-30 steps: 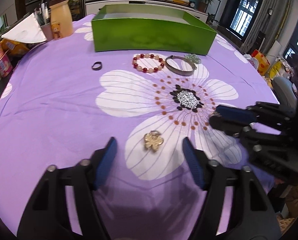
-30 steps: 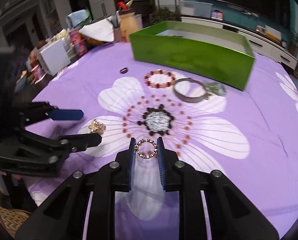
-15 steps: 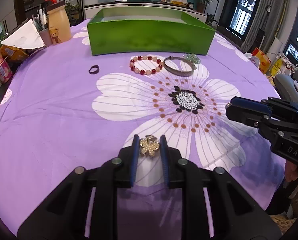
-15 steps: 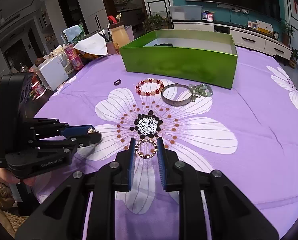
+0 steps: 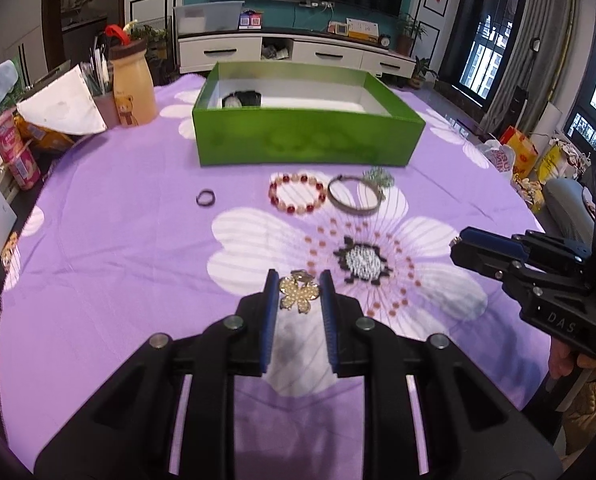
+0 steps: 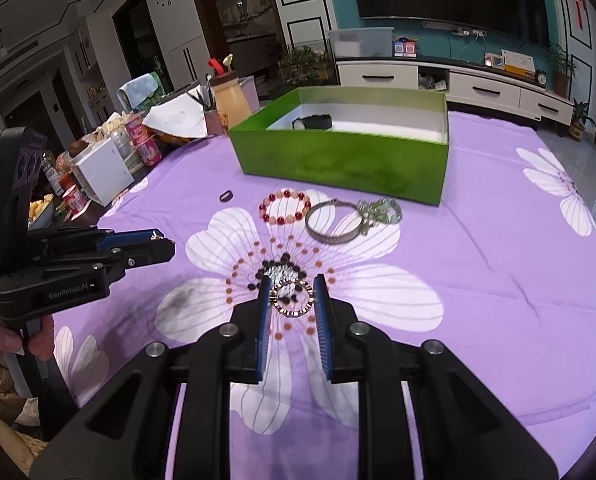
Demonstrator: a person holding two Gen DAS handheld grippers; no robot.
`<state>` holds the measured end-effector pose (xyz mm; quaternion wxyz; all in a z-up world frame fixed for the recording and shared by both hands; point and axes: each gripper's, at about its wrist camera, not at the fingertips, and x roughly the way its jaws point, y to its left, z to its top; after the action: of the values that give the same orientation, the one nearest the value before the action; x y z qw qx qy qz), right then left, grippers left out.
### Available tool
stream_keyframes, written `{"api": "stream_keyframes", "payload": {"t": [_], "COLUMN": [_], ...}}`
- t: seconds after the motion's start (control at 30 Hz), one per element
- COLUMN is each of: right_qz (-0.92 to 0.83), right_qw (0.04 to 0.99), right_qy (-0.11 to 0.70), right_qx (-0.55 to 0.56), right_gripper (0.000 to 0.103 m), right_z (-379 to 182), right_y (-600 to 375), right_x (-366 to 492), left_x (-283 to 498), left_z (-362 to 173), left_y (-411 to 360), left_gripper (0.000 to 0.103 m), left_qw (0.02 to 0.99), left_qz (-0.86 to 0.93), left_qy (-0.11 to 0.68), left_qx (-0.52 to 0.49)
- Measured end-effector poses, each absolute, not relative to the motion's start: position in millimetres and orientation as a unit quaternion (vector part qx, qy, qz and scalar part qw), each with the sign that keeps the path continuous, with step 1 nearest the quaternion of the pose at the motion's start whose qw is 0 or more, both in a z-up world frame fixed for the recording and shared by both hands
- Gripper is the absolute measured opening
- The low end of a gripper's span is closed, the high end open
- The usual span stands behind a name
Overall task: Organize jewelry
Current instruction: 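Carry brooch and ring into the green box and open both grippers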
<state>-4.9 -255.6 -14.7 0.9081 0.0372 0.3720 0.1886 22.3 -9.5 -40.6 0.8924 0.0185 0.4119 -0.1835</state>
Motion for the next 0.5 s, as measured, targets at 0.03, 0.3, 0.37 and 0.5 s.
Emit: {"api": "stream_keyframes", "payload": {"t": [0.03,0.3,0.37,0.5], "right_qz": [0.187,0.169,0.165,0.157], "right_qw": [0.909,0.921,0.924,0.93], "right_qy": [0.37,0.349,0.342,0.329], "right_qx": [0.037,0.04,0.042,0.048], "right_gripper": [0.021,0.021,0.021,0.021], "right_z": [-13.1,7.5,13.5,24.8], "right_y": [-256.0,-268.8,-272.1,-279.2], "right_x": [-4.1,13.4,18.9,33.4], "left_x": [26.0,52.4,60.8,81.5], "left_z": [-37.6,-13.2,-8.2,-1.7], "left_y": [-10.8,-19.1,-22.6,-30.0], "left_gripper": [0.02,0.02,0.02,0.02], "left_qw": [0.893,0.904,0.906,0.907], "left_qz": [-0.182,-0.178,-0.177,-0.175], "left_qy": [0.411,0.388,0.384,0.383], "left_qx": [0.018,0.014,0.016,0.011]}}
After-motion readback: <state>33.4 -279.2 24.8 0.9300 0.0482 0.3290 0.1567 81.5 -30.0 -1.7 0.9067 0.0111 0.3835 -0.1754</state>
